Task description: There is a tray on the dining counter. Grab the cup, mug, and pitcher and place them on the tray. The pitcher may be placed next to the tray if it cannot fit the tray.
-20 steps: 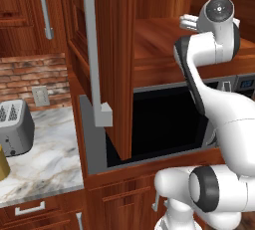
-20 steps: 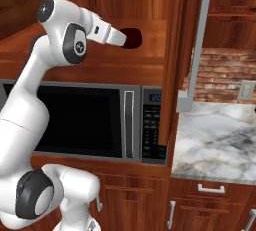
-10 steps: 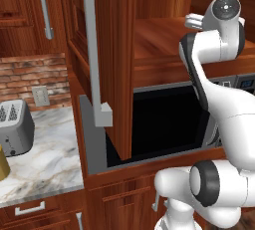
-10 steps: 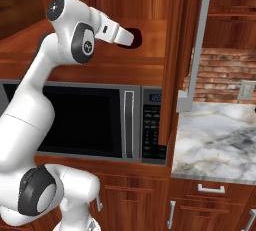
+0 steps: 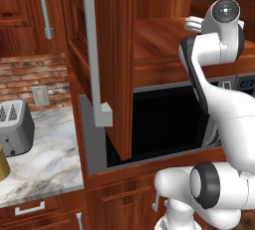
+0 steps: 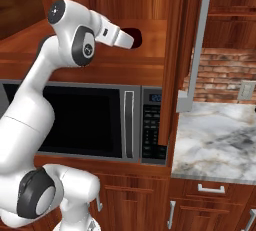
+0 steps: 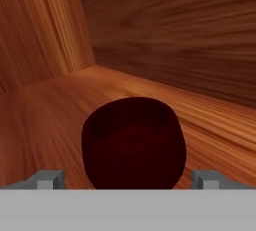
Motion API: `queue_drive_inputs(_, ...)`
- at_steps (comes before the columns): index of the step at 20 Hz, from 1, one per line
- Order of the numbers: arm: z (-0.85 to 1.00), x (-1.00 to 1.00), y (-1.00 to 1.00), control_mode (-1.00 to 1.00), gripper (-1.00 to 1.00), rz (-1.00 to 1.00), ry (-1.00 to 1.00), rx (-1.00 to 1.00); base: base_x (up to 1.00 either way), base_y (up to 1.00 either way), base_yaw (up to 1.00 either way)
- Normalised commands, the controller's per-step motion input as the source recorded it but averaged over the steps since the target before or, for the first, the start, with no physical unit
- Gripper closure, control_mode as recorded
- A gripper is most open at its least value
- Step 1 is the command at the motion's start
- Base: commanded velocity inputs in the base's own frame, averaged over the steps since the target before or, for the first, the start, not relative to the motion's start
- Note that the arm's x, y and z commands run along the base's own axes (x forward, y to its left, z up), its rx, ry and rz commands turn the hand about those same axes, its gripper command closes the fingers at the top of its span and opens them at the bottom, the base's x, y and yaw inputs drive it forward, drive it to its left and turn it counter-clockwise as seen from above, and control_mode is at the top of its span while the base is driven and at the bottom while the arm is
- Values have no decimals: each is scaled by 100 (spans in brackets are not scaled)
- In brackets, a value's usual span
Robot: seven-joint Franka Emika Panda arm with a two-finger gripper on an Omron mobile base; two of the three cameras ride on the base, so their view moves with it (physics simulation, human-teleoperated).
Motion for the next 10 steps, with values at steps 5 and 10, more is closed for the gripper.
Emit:
queue_drive_inputs(5,-7,0,0,-100,-100,0,0,0,0,0,0)
queue_drive_inputs(10,-3,0,0,-100,-100,0,0,0,0,0,0)
